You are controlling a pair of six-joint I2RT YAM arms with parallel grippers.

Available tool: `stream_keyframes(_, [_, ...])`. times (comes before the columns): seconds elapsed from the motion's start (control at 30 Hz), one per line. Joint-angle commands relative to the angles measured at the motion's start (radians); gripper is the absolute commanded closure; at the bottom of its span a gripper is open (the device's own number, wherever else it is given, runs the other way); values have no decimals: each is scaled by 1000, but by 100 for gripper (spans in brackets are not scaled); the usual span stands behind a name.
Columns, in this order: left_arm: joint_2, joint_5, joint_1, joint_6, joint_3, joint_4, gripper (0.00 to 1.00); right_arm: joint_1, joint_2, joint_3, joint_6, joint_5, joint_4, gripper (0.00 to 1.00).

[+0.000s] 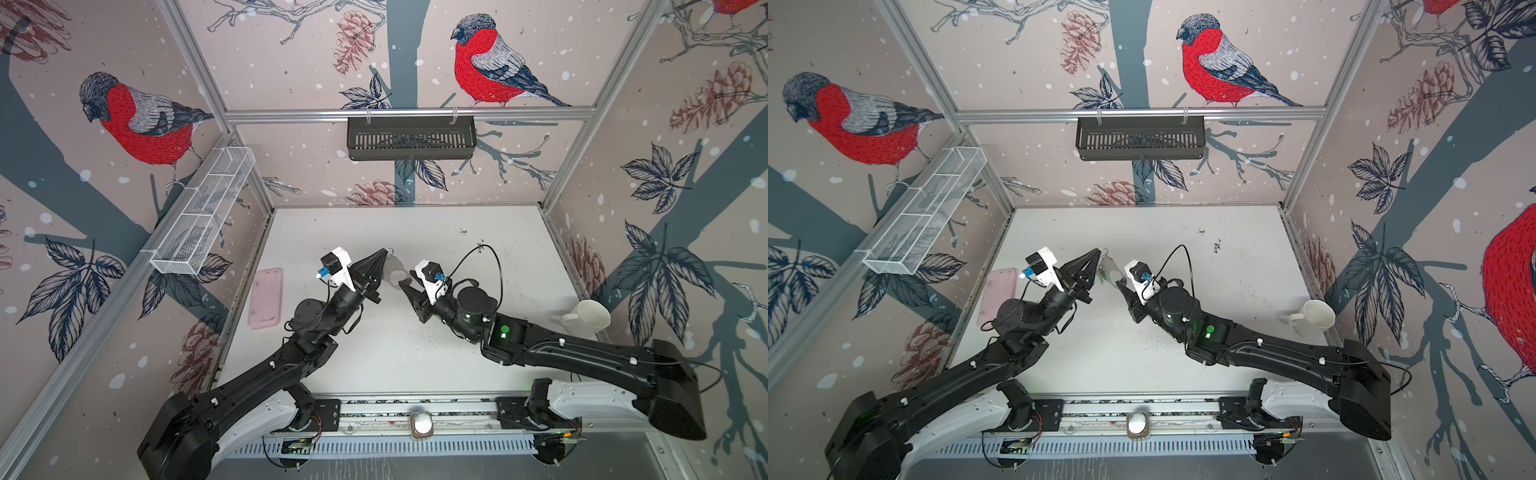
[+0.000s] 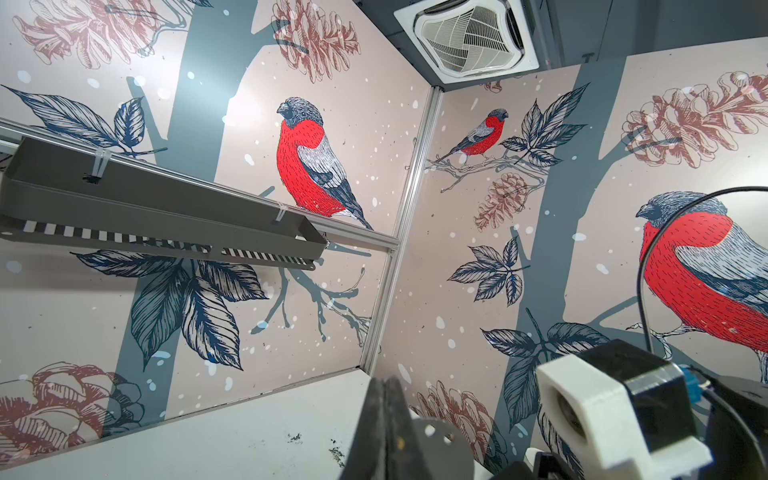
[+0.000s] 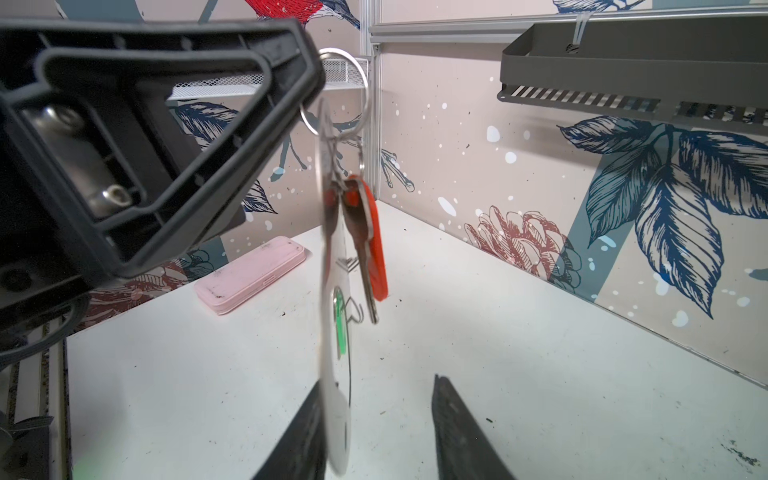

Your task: Put the keys on the keyring

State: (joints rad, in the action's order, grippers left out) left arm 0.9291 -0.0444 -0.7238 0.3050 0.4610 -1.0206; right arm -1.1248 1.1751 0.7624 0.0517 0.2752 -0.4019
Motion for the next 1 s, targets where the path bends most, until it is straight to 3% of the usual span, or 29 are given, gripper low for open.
stream_keyframes(0.0, [-6,14,-3,-16,8,-42,100,3,-5,-3,10,-5,-45,61])
stream_keyframes(0.33, [-6,21,-5,-20,2,-45,100,2,-15,-12,2,-34,-44,83])
stream_keyframes(0.6, [-12,28,-5,-19,-5,-44,100,2,-47,-18,-14,-60,-37,94])
stream_keyframes(0.7, [-9,28,-6,-17,-7,-48,100,2,-60,-20,-16,-69,-28,94])
stream_keyframes(0.97, [-1,11,-6,-8,-2,-60,100,3,-47,-20,-25,-72,-32,83])
